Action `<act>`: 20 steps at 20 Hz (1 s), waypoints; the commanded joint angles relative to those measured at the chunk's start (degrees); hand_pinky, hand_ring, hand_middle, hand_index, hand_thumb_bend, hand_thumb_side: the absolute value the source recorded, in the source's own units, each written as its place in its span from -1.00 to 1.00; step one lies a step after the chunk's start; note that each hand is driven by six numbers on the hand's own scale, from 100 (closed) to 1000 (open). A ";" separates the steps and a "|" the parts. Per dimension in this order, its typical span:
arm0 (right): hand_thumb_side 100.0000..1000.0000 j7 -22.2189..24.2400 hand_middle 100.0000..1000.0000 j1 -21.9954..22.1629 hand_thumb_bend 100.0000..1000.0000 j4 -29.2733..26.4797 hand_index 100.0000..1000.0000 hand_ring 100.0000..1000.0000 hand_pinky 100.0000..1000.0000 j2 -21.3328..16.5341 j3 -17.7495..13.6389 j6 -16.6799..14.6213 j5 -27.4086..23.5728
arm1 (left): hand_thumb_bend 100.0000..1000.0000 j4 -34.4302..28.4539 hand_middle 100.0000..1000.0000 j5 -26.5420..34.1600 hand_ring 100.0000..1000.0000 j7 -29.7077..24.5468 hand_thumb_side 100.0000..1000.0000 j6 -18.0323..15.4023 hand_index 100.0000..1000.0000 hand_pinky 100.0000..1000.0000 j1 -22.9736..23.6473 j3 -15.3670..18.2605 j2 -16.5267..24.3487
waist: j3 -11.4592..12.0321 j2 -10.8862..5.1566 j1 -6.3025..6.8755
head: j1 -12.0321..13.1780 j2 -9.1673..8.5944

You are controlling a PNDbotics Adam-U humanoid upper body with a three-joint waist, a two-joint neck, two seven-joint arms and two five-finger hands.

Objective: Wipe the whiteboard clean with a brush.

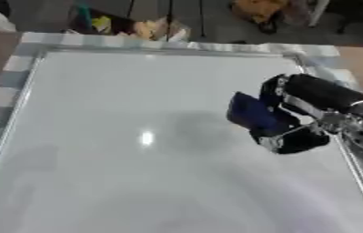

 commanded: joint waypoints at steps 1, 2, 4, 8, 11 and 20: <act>-0.63 0.40 -0.14 -1.18 -1.00 -0.14 -1.00 0.25 0.04 -2.76 -1.89 2.05 -0.25 | -0.98 -1.02 0.00 -0.25 0.32 -0.30 0.89 -0.10 0.15 -0.41 -0.28 -0.16 0.39 | 0.18 -0.88 0.05 | -0.40 -0.69; -0.62 0.37 -0.14 -1.48 -1.00 0.60 -1.00 0.25 0.04 -2.94 -2.17 2.59 0.01 | -0.98 -1.02 0.00 -0.26 0.32 -0.36 0.90 -0.10 0.15 -0.42 -0.25 -0.19 0.37 | 0.30 -0.81 0.04 | -0.53 -0.81; -0.62 0.07 -0.14 -2.23 -1.00 2.68 -1.00 0.25 0.04 -3.09 -2.51 3.36 0.71 | -0.98 -1.02 0.00 -0.29 0.32 -0.57 0.90 -0.10 0.15 -0.42 -0.20 -0.30 0.30 | 0.52 -0.65 0.02 | -0.86 -1.02; -0.62 -0.74 -0.15 -4.04 -1.00 8.04 -1.00 0.24 0.03 -2.92 -3.03 4.26 1.87 | -0.99 -1.02 0.00 -0.32 0.32 -0.84 0.90 -0.17 0.15 -0.42 -0.20 -0.36 0.22 | 0.77 -0.39 0.06 | -1.66 -1.54; -0.64 -1.26 -0.15 -5.55 -1.00 12.87 -1.00 0.23 0.02 -2.52 -3.67 4.69 1.94 | -0.99 -1.02 0.00 -0.40 0.32 -1.00 0.90 -0.24 0.14 -0.42 -0.15 -0.36 0.17 | 0.96 -0.10 0.10 | -2.26 -1.97; -0.69 -2.51 -0.16 -8.95 -1.00 24.21 -1.00 0.22 0.00 -1.76 -5.88 5.55 -0.43 | -0.99 -1.02 0.00 -0.52 0.32 -1.31 0.90 -0.42 0.14 -0.42 -0.21 -0.41 0.12 | 1.36 0.51 0.23 | -3.23 -2.88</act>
